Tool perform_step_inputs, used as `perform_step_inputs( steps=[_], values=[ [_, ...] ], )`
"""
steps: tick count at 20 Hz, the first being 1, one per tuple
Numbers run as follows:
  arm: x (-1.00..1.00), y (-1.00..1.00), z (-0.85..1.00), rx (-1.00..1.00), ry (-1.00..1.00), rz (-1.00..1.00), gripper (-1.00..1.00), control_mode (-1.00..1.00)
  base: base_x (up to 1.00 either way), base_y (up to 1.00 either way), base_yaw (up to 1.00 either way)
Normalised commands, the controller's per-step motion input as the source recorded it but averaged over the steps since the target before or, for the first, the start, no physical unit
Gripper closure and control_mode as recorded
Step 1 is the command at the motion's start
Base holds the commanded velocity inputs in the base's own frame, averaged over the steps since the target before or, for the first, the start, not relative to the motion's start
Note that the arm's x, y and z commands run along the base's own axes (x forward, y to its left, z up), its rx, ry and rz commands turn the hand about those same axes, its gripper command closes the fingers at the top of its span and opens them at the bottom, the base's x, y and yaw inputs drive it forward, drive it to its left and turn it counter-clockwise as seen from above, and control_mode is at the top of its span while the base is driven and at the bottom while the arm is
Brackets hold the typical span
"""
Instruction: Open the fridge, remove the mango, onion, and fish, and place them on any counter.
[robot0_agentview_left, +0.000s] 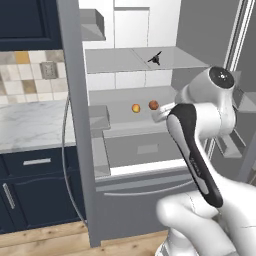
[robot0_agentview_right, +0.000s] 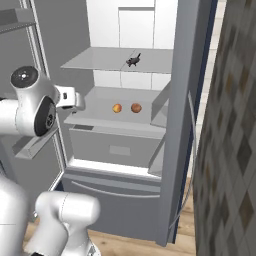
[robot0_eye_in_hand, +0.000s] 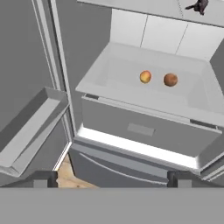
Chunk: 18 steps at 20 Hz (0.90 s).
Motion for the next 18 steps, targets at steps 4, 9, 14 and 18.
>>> perform_step_inputs(
  steps=[4,9,14,18],
  values=[
    [-0.47,-0.7,-0.26,-0.09,0.03,-0.21,-1.0,-1.0,0.0,0.0,0.0],
    [-0.12,-0.13,-0.14,0.0,0.07,-0.05,-1.0,-1.0,0.0,0.0,0.0],
    [0.05,0.0,0.0,0.0,0.04,-0.01,-1.0,1.0,0.31,0.0,-0.02],
    [0.0,0.0,0.0,0.0,0.0,0.0,-1.0,1.0,1.0,0.13,-0.09]
  ],
)
